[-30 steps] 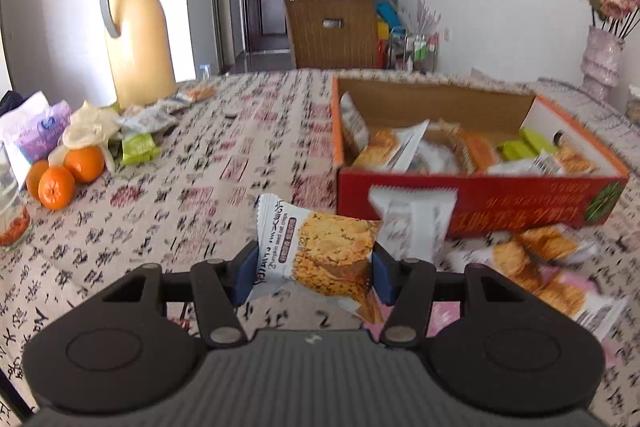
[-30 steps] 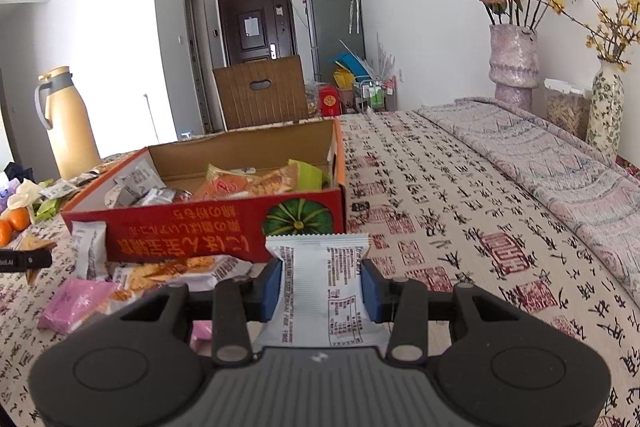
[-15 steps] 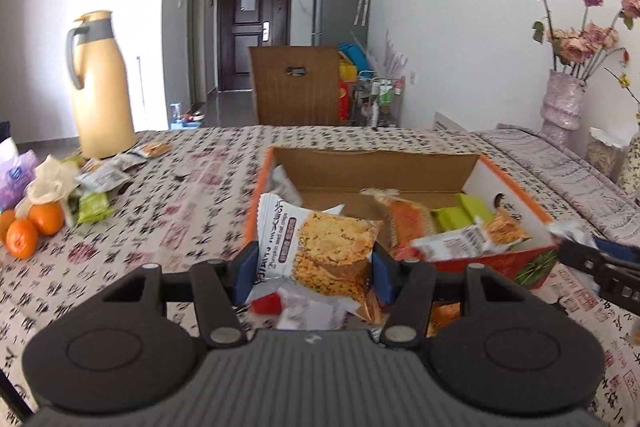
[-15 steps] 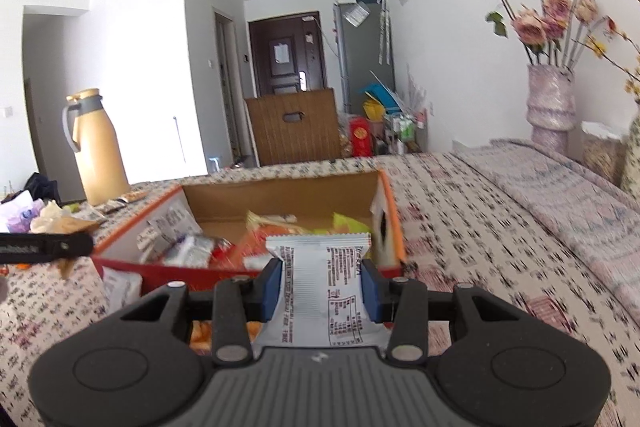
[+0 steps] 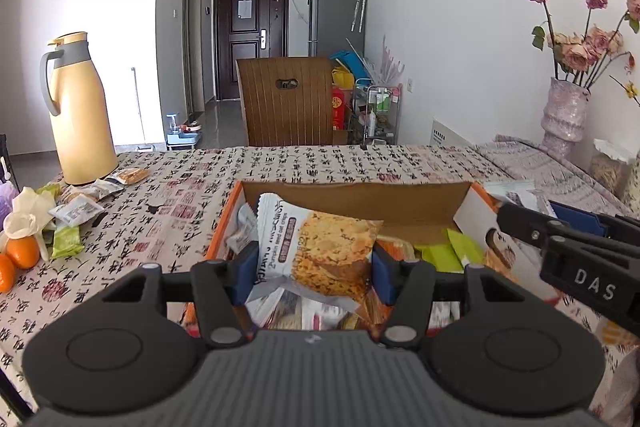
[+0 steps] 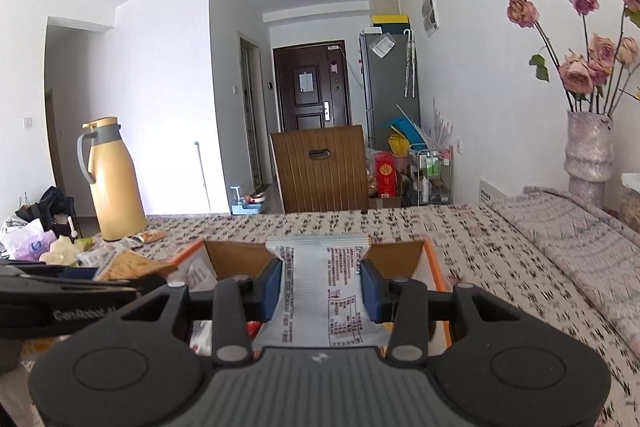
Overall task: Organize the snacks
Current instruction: 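Carry the white and biscuit packets over the box and release them inside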
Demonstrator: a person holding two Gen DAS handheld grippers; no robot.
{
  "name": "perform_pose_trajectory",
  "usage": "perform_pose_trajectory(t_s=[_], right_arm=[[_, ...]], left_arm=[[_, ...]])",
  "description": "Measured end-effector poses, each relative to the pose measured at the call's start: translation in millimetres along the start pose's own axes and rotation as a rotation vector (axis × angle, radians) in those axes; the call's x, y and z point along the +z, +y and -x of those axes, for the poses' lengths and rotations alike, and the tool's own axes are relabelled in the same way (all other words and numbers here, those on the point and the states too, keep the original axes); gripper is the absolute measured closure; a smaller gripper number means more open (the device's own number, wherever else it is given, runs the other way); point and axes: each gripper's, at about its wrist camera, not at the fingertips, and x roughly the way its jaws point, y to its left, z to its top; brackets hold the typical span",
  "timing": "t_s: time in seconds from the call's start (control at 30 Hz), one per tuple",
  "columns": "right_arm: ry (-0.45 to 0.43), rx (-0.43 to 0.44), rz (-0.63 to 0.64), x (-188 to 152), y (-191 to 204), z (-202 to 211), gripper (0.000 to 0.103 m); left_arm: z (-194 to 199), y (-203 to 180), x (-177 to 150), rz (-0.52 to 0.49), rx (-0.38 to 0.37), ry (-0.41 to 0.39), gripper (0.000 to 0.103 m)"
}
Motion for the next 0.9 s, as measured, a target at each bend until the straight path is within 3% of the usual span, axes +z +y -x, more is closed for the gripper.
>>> perform_pose_trajectory(t_s=[0.3, 0.5, 0.73, 0.9], right_arm=[[0.017, -0.011, 0.0, 8, -3, -46, 0.062], [0.061, -0.011, -0.021, -6, -11, -75, 0.062], [0.101, -0.031, -0.014, -18, -11, -80, 0.062], [0.103, -0.043, -0.022, -18, -13, -79, 0.057]], left_arm=[[-36, -5, 17, 0.021, 0.041, 0.0, 0.046], [-58, 1, 11, 0.043, 0.071, 0.0, 0.046], [-66, 5, 5, 0.039, 0.068, 0.013, 0.046], [-63, 6, 3, 0.039, 0.076, 0.005, 0.038]])
